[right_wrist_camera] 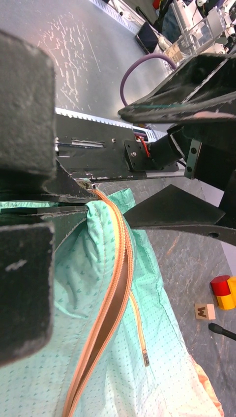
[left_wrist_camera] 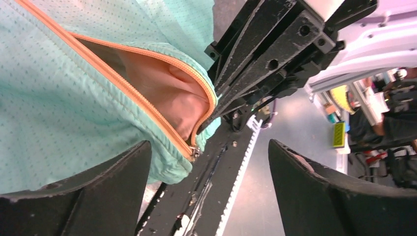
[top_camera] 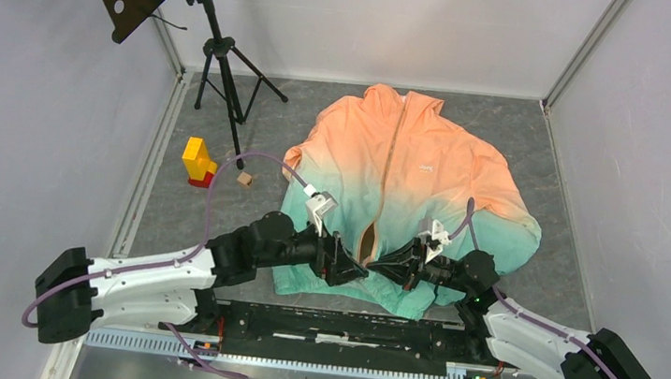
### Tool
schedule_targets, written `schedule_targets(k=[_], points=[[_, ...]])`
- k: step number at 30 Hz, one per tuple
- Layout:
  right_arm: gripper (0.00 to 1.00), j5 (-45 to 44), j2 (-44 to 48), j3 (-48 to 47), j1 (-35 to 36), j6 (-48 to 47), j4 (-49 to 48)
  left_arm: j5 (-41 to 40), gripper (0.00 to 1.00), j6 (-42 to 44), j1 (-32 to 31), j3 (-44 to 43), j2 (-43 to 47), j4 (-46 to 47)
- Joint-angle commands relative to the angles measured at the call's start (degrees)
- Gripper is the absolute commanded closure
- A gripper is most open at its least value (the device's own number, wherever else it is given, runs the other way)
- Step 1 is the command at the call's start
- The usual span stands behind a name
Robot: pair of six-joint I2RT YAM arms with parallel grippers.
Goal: Zip up the jacket
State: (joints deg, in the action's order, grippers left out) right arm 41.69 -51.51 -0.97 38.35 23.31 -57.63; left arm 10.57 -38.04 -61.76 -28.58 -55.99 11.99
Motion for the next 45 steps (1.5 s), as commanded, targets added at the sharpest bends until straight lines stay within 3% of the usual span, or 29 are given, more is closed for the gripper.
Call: schedule_targets(k=[1,10,17,27,41,45], points=[[1.0,-0.47,-0.18,4.35,-0.23,0.8,-4.88,-0.18,0.01,-6.17,0.38,3.06,4.16,3.12],[1.0,-0.39,-0.06,4.31,-0.2,1.46,-5.74,-0.26,0.0,-12.1,0.62,8.63,9.58,2.53],[1.0,0.05,-0.7,3.91,-0.2,1.98,-6.45,1.67,0.3,-11.04,1.74,7.39,4.96,5.34],[1.0,0.21,-0.13,3.87,-0.2,2.04,-6.05,2.52,0.34,-9.79,1.93,6.62,1.71,6.89],[1.0,0.15,-1.04,3.46,-0.21,2.9,-7.49,5.74,0.63,-8.02,1.9,5.74,-1.0,9.56],[1.0,0.23,-1.4,3.43,-0.2,3.08,-8.02,5.87,0.63,-7.84,1.88,5.46,-1.13,9.63]])
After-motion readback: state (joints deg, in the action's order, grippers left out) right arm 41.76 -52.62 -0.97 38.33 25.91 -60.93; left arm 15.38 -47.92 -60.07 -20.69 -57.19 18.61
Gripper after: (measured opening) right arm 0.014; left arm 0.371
